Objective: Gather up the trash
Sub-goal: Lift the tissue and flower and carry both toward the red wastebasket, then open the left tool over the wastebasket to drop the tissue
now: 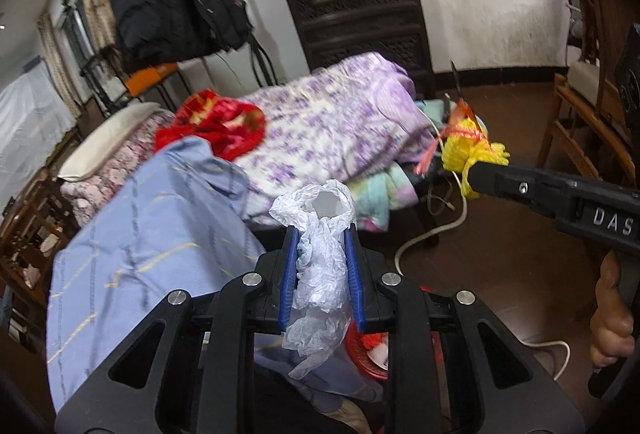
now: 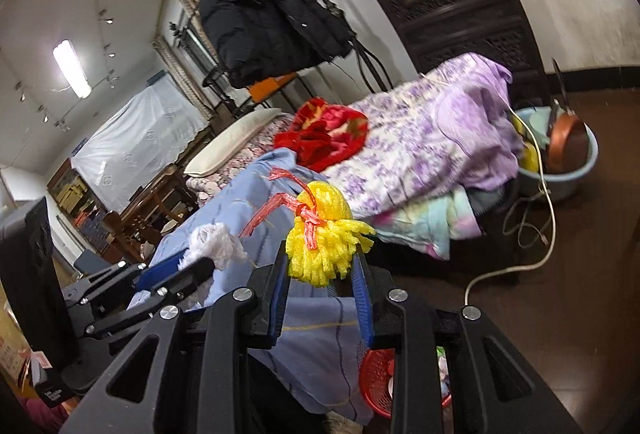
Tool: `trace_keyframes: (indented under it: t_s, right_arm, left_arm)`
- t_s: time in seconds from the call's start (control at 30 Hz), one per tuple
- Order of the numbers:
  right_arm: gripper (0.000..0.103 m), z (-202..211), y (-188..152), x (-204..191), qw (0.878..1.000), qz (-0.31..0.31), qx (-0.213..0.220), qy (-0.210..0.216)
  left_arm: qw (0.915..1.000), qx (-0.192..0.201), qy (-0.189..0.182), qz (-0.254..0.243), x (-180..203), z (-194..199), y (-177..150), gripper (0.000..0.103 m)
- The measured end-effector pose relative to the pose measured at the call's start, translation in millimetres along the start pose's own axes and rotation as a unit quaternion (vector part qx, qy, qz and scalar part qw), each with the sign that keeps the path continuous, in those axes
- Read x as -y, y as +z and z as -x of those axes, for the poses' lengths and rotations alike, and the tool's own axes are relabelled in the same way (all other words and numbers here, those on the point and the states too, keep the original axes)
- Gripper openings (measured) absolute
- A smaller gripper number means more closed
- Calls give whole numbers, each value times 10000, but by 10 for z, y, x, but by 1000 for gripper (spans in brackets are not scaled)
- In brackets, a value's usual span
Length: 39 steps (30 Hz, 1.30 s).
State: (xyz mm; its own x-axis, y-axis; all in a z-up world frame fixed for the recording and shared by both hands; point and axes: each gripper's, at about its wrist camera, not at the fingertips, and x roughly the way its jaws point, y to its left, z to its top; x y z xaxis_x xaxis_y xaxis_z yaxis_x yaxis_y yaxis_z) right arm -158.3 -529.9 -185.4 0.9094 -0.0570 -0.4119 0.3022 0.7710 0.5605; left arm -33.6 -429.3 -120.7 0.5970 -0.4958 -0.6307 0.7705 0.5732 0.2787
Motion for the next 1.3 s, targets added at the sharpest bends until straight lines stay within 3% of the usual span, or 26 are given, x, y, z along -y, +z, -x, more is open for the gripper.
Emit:
trace_keyframes:
  t_s: [0.13, 0.33, 0.37, 0.47, 0.57, 0.77, 0.87, 1.0, 1.3]
  right_arm:
    - [29, -23, -30, 173, 9998, -167, -33, -73]
    - [29, -139, -138, 442, 9986, -428, -190, -234]
    - [29, -170, -158, 489, 9981, -501, -251, -240]
    - [29, -199, -183, 564, 9975, -577, -305, -269]
    - [29, -206, -208, 618, 9973, -601, -299, -296]
    - [29, -256, -244, 615, 9970, -626, -378, -253]
    - [29, -258, -246, 550, 9975, -517, -414, -235]
    - [29, -285, -277, 476, 9975, -366, -546, -256]
    - [29, -338, -316, 271, 9963, 0, -795, -321]
  left_arm:
    - [9978, -332, -577, 65, 122, -254, -97, 25]
    - [9854, -1112, -1288, 110, 309, -800, -366, 26]
    - [9829, -1211, -1382, 134, 321, -871, -395, 29]
    - [9779, -1445, -1482, 299, 319, -1067, -488, 65]
    - [9758, -1520, -1505, 446, 274, -1135, -525, 70]
    - [9863, -1243, -1035, 327, 184, -977, -492, 84]
    - [9927, -1039, -581, 214, 128, -839, -525, 93]
    - [9960, -873, -162, 119, 45, -678, -649, 96]
    - [9947, -980, -125, 283, -63, -593, -846, 96]
